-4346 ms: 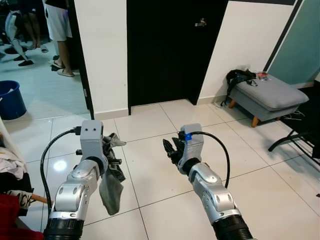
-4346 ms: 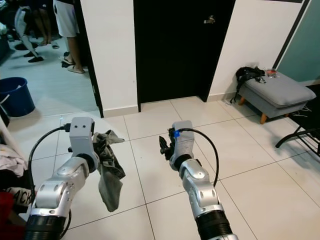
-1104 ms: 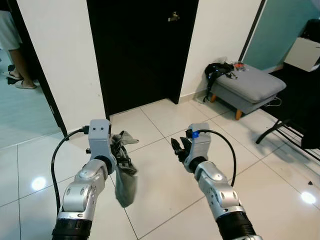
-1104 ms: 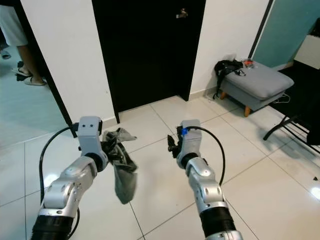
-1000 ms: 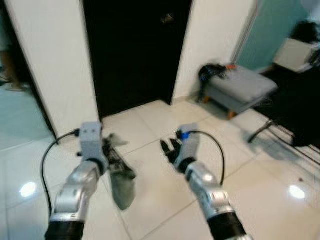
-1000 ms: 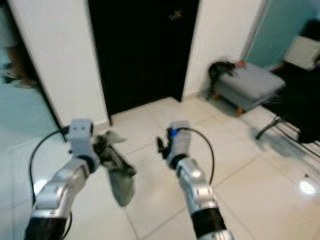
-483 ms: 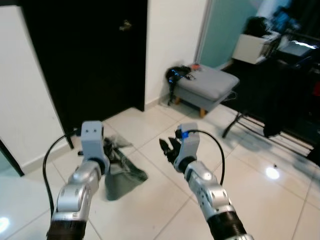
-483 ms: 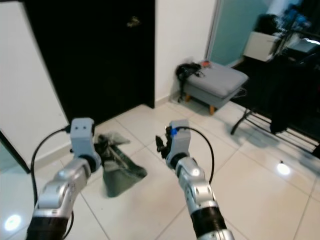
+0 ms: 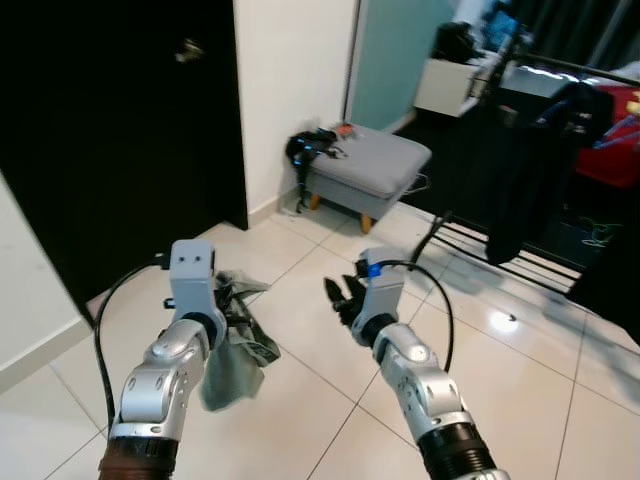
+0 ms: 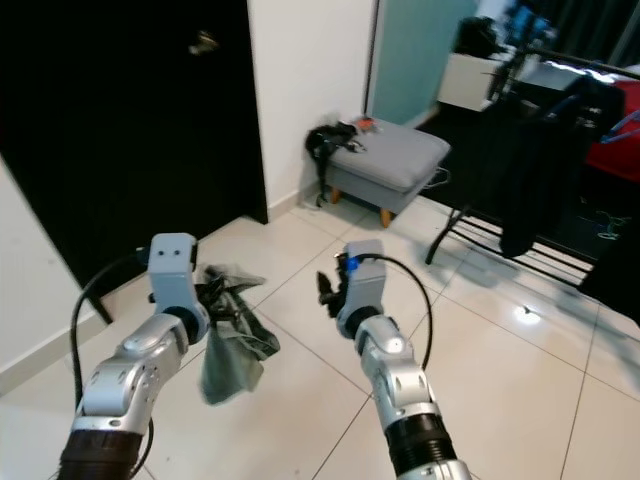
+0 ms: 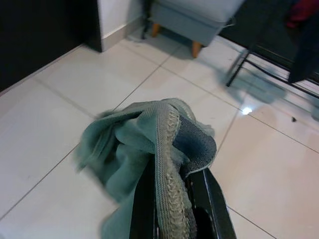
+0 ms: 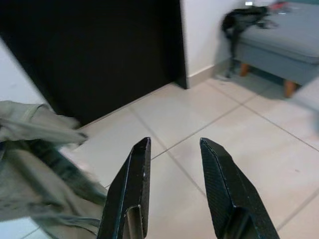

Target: Hang hanger

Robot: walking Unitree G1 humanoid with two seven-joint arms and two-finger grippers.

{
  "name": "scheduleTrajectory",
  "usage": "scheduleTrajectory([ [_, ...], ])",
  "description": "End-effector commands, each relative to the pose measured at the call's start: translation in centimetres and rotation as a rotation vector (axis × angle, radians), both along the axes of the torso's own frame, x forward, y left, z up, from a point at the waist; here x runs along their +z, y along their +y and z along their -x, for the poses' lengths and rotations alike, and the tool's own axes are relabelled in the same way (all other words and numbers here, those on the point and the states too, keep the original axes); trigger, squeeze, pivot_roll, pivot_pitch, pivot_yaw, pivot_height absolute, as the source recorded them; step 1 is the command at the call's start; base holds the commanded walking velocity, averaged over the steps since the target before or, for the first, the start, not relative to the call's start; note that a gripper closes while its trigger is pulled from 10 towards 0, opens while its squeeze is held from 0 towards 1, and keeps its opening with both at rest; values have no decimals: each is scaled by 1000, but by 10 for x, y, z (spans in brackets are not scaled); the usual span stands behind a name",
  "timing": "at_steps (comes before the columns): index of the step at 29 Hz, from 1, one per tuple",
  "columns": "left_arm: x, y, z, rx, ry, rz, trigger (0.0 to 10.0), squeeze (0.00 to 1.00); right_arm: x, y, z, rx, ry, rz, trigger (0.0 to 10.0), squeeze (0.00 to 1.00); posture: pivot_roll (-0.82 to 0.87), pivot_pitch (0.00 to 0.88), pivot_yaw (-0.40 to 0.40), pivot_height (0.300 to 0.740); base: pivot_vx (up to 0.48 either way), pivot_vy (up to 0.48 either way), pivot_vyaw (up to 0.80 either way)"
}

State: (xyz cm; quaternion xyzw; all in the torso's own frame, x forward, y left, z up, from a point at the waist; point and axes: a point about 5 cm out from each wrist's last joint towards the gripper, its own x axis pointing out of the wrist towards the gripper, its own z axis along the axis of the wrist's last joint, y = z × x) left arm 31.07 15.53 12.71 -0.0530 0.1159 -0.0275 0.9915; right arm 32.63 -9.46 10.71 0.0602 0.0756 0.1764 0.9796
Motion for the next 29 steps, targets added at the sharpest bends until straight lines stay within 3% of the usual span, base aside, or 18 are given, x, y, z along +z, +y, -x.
scheduleTrajectory([
  [1, -1, -4, 0, -13, 4, 4, 10000, 0, -2, -6, 0, -17, 5, 8, 10000, 0, 67, 0, -28, 740, 251, 0, 0],
  [8, -1, -4, 1, -17, 6, 3, 10000, 0, -3, -5, 1, -18, 6, 7, 10000, 0, 68, 0, -24, 740, 251, 0, 0],
  [12, -1, -4, 0, -18, 6, 3, 10000, 0, -3, -5, 1, -20, 8, 6, 10000, 0, 67, 0, -23, 740, 247, 0, -800],
  [24, -1, -4, 0, -23, 9, 2, 10000, 0, -4, -7, 2, -25, 11, 5, 10000, 0, 67, 0, -23, 740, 245, 0, -133],
  [29, -1, -4, 0, -25, 9, 3, 10000, 0, -3, -6, 2, -25, 11, 4, 10000, 0, 67, 0, -22, 740, 241, 0, -800],
])
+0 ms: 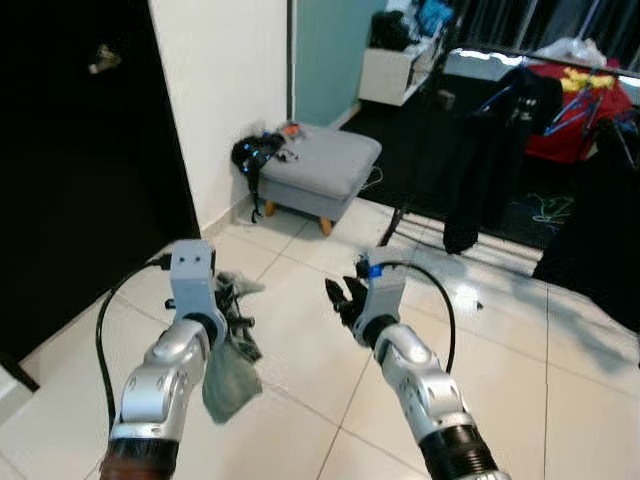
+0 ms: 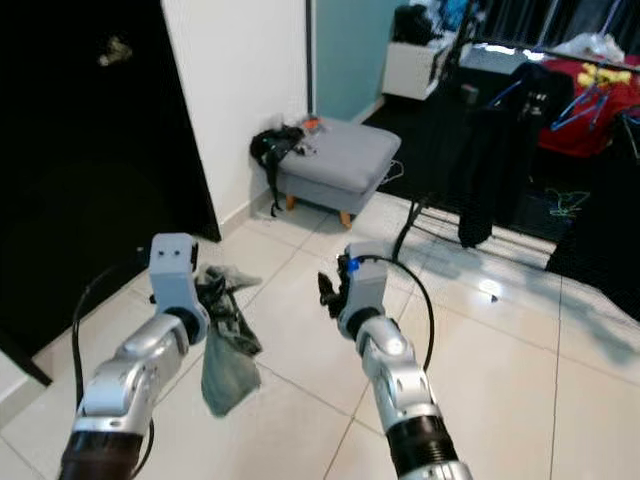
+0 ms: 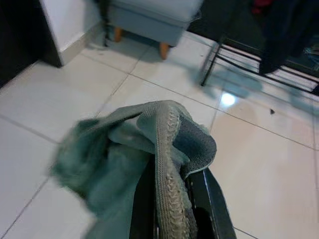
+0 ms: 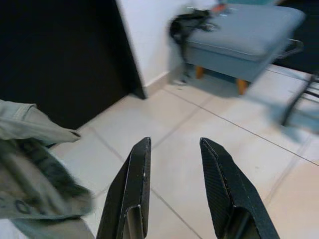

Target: Hang hanger

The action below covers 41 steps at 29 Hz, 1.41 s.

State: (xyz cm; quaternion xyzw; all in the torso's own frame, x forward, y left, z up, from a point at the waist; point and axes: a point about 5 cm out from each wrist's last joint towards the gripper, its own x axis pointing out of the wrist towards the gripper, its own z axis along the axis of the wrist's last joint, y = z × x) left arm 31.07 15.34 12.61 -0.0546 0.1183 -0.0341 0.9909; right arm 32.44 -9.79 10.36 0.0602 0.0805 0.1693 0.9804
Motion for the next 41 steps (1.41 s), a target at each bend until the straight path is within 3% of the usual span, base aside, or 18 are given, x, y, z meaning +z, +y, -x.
scheduleTrajectory([
  [1, 0, -2, 0, -13, 5, -2, 10000, 0, 0, -3, 0, -12, 1, 1, 10000, 0, 67, 0, -21, 740, 240, 0, 0],
  [14, 0, -3, -1, -19, 7, 3, 10000, 0, 0, -3, 0, -13, 3, 1, 10000, 0, 64, 0, -20, 740, 241, 0, -62],
  [29, 0, -4, -1, -21, 6, 6, 10000, 0, 1, -4, 0, -18, -1, -4, 10000, 0, 62, 0, -20, 740, 210, 0, -800],
  [41, -2, -2, 0, -13, 10, 2, 10000, 0, 3, -4, -1, -11, -13, 1, 10000, 0, 62, 0, -22, 740, 161, 0, 0],
])
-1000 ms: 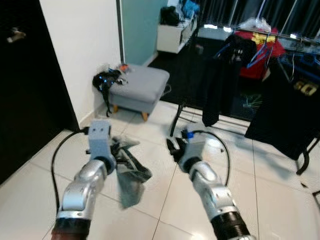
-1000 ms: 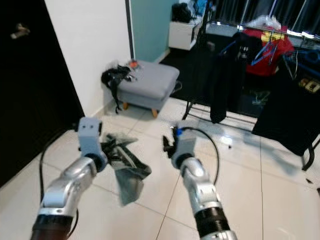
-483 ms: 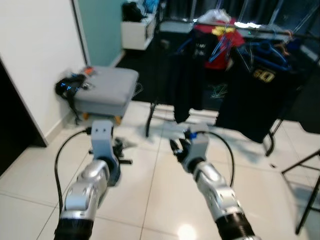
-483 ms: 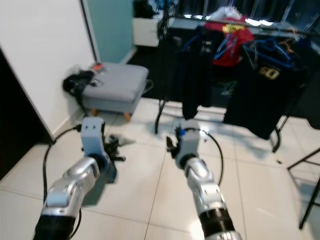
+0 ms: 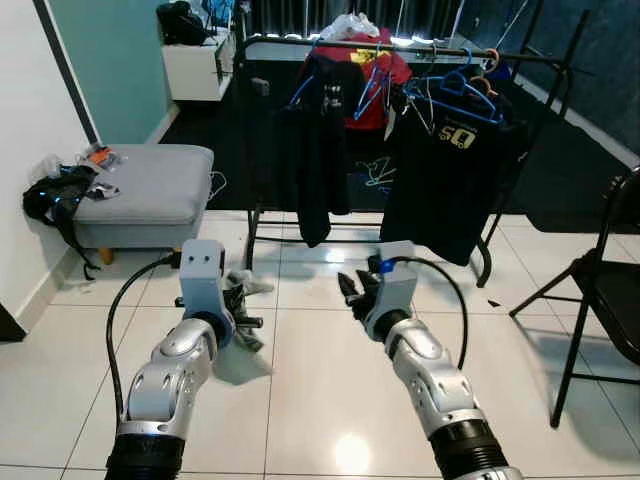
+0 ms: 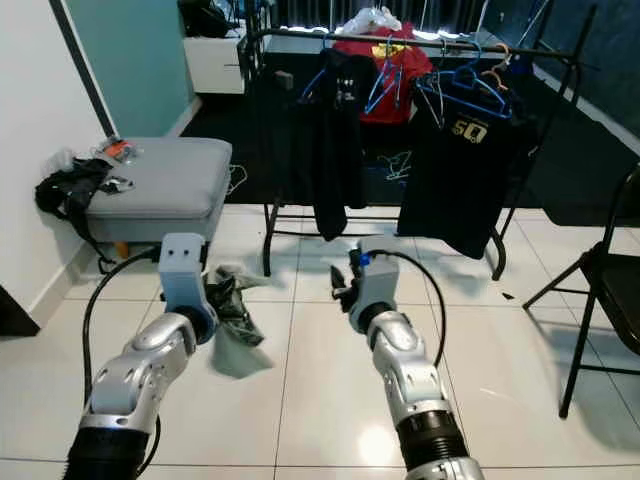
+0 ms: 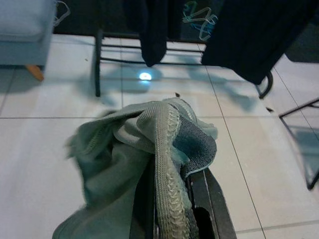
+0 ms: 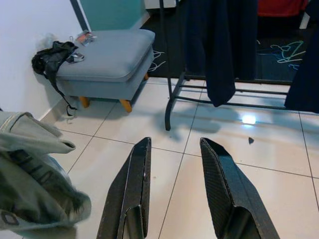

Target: Hang hanger

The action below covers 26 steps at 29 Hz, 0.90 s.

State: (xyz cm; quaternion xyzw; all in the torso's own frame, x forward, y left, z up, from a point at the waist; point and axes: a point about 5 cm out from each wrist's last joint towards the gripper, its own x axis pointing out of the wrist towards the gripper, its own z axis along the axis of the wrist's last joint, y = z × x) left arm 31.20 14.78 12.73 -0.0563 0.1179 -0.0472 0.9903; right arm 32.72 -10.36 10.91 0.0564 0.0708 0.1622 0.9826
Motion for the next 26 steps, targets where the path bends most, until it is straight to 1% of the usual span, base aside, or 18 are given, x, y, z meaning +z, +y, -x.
scheduleTrajectory([
  [1, -3, 3, 1, 13, 12, -5, 10000, 0, -2, 2, 1, 4, 7, -4, 10000, 0, 62, 0, -22, 740, 0, 0, 0],
  [6, -6, 5, 3, 22, 21, -8, 10000, 0, -4, 3, 3, 9, 13, -2, 10000, 0, 62, 0, -23, 740, 240, 0, 0],
  [9, -6, 6, 3, 25, 22, -9, 10000, 0, -4, 4, 3, 19, 14, 7, 10000, 0, 61, 0, -22, 740, 0, 0, 0],
  [19, -6, 5, 3, 27, 20, -9, 10000, 0, -6, 6, 4, 31, 16, 12, 10000, 0, 65, 0, -24, 740, 240, 0, 0],
  [25, -9, 7, 1, 58, 32, -27, 10000, 0, -4, 8, 1, 38, 21, 18, 10000, 0, 54, 0, -20, 740, 0, 0, 0],
  [26, -11, 6, 0, 68, 41, -45, 10000, 0, -5, 6, 1, 41, 30, 33, 10000, 0, 55, 0, -20, 740, 0, 0, 0],
])
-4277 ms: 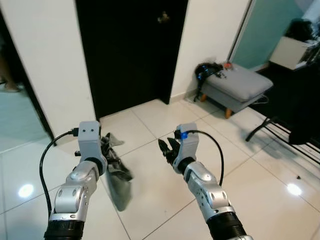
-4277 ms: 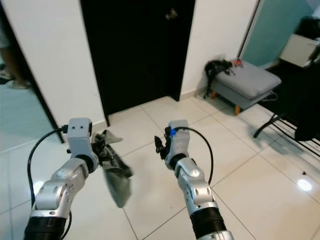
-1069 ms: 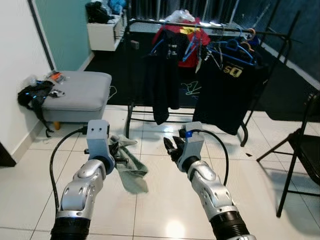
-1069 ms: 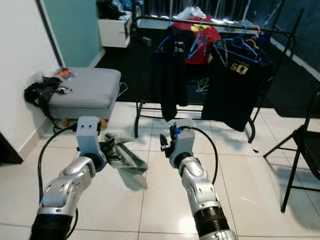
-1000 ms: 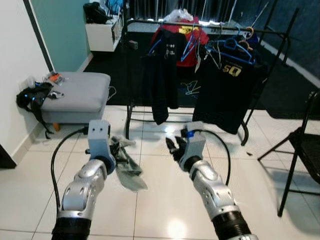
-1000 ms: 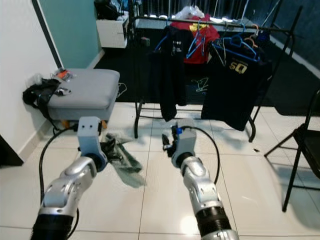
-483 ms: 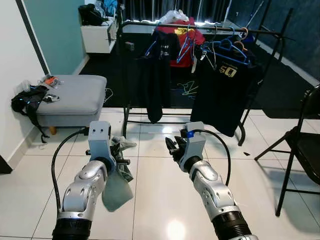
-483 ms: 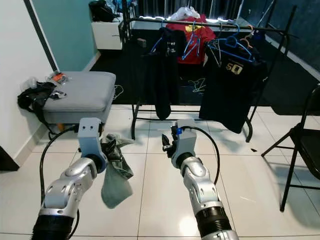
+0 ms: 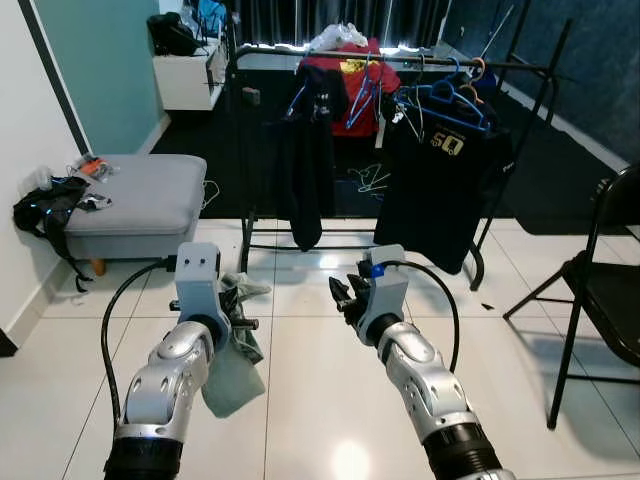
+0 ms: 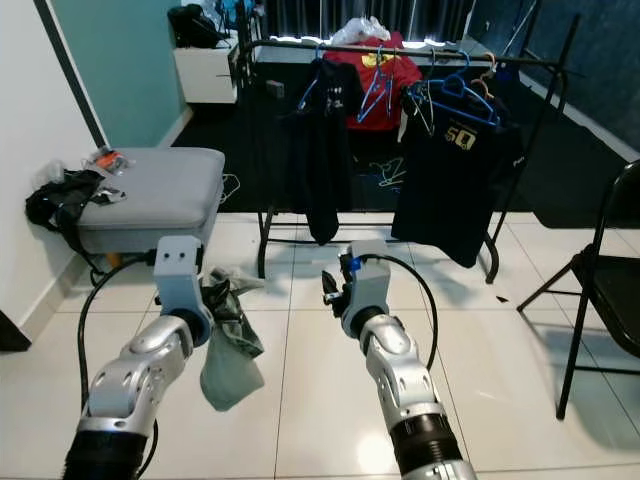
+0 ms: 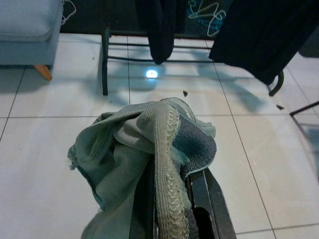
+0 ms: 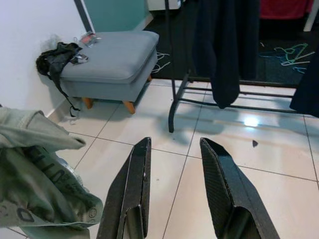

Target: Hang hanger

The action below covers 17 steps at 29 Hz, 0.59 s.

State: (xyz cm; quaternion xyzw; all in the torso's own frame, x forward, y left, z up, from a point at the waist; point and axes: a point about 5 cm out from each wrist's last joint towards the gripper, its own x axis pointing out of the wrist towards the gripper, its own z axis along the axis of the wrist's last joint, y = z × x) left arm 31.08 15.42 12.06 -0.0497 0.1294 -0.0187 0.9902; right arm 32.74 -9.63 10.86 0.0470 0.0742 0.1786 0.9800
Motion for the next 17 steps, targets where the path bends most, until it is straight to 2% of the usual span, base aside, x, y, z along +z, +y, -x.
scheduleTrajectory([
  [1, -4, -2, -1, 16, 15, -27, 10000, 0, -7, -2, 1, 7, 31, 33, 10000, 0, 60, 0, -23, 740, 0, 0, 0],
  [6, -3, -2, -2, 17, 5, -39, 10000, 0, -11, -2, 3, 9, 37, 60, 10000, 0, 69, 0, -30, 740, 0, 0, 0],
  [9, -2, 2, 0, 24, 2, -24, 10000, 0, -13, 4, 4, 29, 43, 79, 10000, 0, 55, 0, -23, 740, 0, 0, 0],
  [14, -5, -2, 1, 10, 10, -20, 10000, 0, -11, 4, 3, 34, 39, 96, 10000, 0, 64, 0, -29, 740, 0, 0, 0],
  [17, -3, -3, 0, 20, 8, -16, 10000, 0, -16, 5, 4, 51, 51, 140, 10000, 0, 61, 0, -30, 740, 0, 0, 0],
])
